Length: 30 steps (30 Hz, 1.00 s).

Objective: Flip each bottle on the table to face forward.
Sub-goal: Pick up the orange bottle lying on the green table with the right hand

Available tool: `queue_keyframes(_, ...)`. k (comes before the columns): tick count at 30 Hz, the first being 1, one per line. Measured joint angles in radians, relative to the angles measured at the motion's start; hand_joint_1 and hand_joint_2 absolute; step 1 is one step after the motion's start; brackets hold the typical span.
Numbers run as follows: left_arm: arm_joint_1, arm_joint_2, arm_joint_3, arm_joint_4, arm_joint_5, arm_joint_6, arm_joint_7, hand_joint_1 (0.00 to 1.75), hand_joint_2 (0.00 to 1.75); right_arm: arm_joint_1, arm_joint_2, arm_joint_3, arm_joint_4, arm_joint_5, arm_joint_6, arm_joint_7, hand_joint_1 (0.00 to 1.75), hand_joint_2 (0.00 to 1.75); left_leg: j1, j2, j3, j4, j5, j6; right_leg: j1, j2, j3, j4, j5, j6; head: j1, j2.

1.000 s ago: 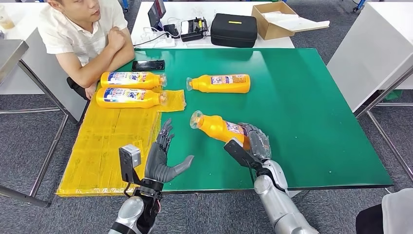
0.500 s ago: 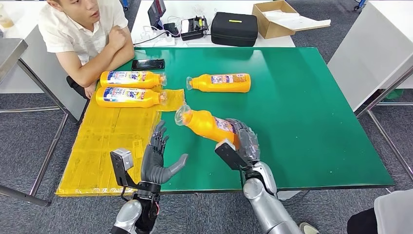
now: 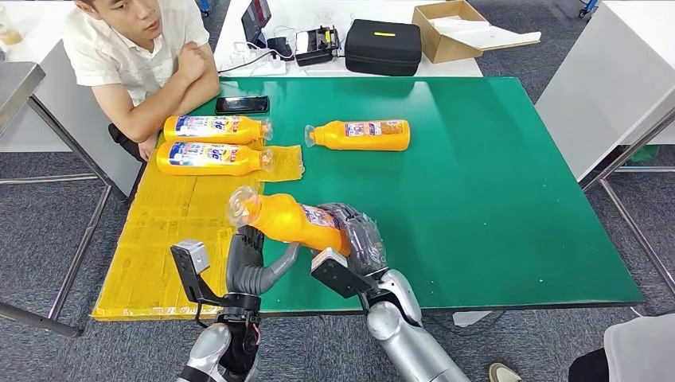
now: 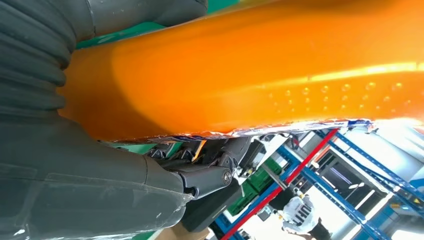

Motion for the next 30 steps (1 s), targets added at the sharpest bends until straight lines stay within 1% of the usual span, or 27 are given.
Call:
queue_keyframes(4, -0.003, 0.0, -0.003, -0.001, 0.046, -0.002, -0.006, 0.0, 1.75, -0.007, 0.0, 0.033, 0.003, -0.023, -0.003, 0.0, 1.69, 1.75, 0.0, 0.0, 0.0, 0.0, 0.0, 0.0, 0.0, 0.0, 0.0, 0.0, 0.0, 0.0, 0.0, 0.0)
queue_keyframes(7, -0.004, 0.001, -0.007, -0.014, 0.087, -0.023, -0.018, 0.0, 1.75, -0.015, -0.001, 0.056, 0.012, -0.044, -0.002, 0.0, 1.66, 1.75, 0.0, 0.0, 0.0, 0.0, 0.0, 0.0, 0.0, 0.0, 0.0, 0.0, 0.0, 0.0, 0.0, 0.0)
queue_keyframes(12, 0.004, 0.008, -0.014, -0.069, 0.156, -0.063, -0.009, 0.0, 1.75, -0.02, -0.011, 0.088, 0.029, -0.06, 0.0, -0.003, 1.73, 1.75, 0.0, 0.0, -0.001, 0.0, 0.0, 0.0, 0.0, 0.0, -0.001, 0.0, 0.0, 0.0, 0.0, 0.0)
queue_keyframes(20, 0.009, 0.012, -0.018, -0.093, 0.178, -0.073, -0.004, 0.0, 1.75, -0.024, -0.018, 0.107, 0.049, -0.069, 0.002, -0.003, 1.75, 1.75, 0.0, 0.0, -0.001, 0.0, 0.0, 0.0, 0.0, 0.0, -0.001, 0.0, 0.0, 0.0, 0.0, 0.0)
queue_keyframes(21, 0.009, 0.012, -0.019, -0.093, 0.18, -0.075, -0.004, 0.05, 1.75, -0.025, -0.018, 0.11, 0.052, -0.07, 0.005, -0.003, 1.75, 1.75, 0.0, 0.0, -0.001, 0.0, 0.0, 0.0, 0.0, 0.0, -0.001, 0.0, 0.0, 0.0, 0.0, 0.0)
queue_keyframes(22, 0.009, 0.012, -0.02, -0.093, 0.181, -0.078, -0.005, 0.41, 1.75, -0.027, -0.018, 0.113, 0.055, -0.072, 0.007, -0.003, 1.75, 1.75, 0.0, 0.0, -0.001, 0.0, 0.0, 0.0, 0.0, 0.0, -0.001, 0.0, 0.0, 0.0, 0.0, 0.0)
queue_keyframes(24, 0.008, 0.012, -0.024, -0.09, 0.179, -0.082, -0.006, 1.27, 1.75, -0.03, -0.018, 0.117, 0.06, -0.076, 0.009, -0.003, 1.75, 1.75, 0.0, 0.0, -0.001, 0.0, 0.0, 0.0, 0.0, 0.0, -0.001, 0.0, 0.0, 0.0, 0.0, 0.0)
queue_keyframes(25, 0.007, 0.012, -0.027, -0.087, 0.177, -0.081, -0.006, 1.65, 1.75, -0.032, -0.019, 0.118, 0.062, -0.079, 0.009, -0.003, 1.75, 1.75, 0.0, 0.0, -0.001, 0.0, 0.0, 0.0, 0.0, 0.0, -0.001, 0.0, 0.0, 0.0, 0.0, 0.0)
queue_keyframes(26, 0.004, 0.012, -0.03, -0.082, 0.172, -0.077, -0.006, 1.72, 1.75, -0.034, -0.019, 0.118, 0.063, -0.081, 0.008, -0.003, 1.75, 1.75, 0.0, 0.0, -0.001, 0.0, 0.0, 0.0, 0.0, 0.0, -0.001, 0.0, 0.0, 0.0, 0.0, 0.0)
queue_keyframes(27, 0.001, 0.012, -0.034, -0.075, 0.166, -0.073, -0.006, 1.75, 1.75, -0.036, -0.019, 0.119, 0.064, -0.083, 0.006, -0.003, 1.75, 1.75, 0.0, 0.0, -0.001, 0.0, 0.0, 0.0, 0.0, 0.0, -0.001, 0.0, 0.0, 0.0, 0.0, 0.0)
queue_keyframes(30, -0.016, 0.013, -0.044, -0.045, 0.151, -0.062, -0.006, 1.75, 1.75, -0.039, -0.021, 0.119, 0.064, -0.084, -0.003, -0.002, 1.75, 1.75, 0.0, 0.0, -0.001, 0.0, 0.0, 0.0, 0.0, 0.0, -0.001, 0.0, 0.0, 0.0, 0.0, 0.0)
